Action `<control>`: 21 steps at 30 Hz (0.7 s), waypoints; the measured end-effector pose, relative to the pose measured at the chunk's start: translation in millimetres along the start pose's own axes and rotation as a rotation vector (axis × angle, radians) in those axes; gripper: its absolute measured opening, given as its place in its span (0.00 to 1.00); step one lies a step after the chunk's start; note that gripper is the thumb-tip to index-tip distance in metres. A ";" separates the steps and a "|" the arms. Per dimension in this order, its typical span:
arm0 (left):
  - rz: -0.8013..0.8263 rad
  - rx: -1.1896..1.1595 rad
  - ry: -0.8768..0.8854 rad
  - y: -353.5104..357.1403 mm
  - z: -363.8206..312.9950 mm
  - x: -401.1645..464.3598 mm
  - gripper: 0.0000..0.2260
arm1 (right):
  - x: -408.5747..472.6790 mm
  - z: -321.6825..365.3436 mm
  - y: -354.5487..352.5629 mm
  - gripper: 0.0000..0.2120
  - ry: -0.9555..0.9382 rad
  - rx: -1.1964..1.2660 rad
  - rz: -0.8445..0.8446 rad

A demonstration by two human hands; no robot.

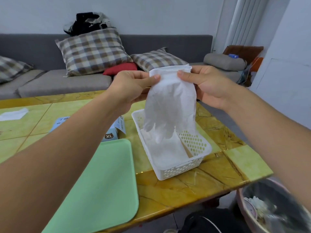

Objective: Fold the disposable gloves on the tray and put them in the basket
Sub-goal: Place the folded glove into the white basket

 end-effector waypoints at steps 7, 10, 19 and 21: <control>-0.068 0.021 -0.052 -10.3 13.1 35.5 0.04 | 48.1 -24.3 6.3 0.12 0.022 -0.104 0.015; -0.102 0.014 0.042 -13.4 11.4 45.6 0.06 | 63.4 -19.2 6.8 0.15 -0.072 -0.082 -0.018; 0.087 0.419 0.169 -9.8 76.4 15.1 0.07 | 21.6 -90.2 -15.2 0.10 -0.053 -0.319 0.175; 0.217 0.561 0.195 -2.4 93.9 3.2 0.06 | 4.2 -107.4 -17.2 0.11 -0.013 -0.457 0.261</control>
Point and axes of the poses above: each hand's wrist, its own x-axis towards the middle knuckle, its own y-axis out of the palm, z = x × y, the point moved 2 cm from there along x, towards the middle knuckle, and after that the axes turned 7 degrees about -x, right-handed, at the moved point
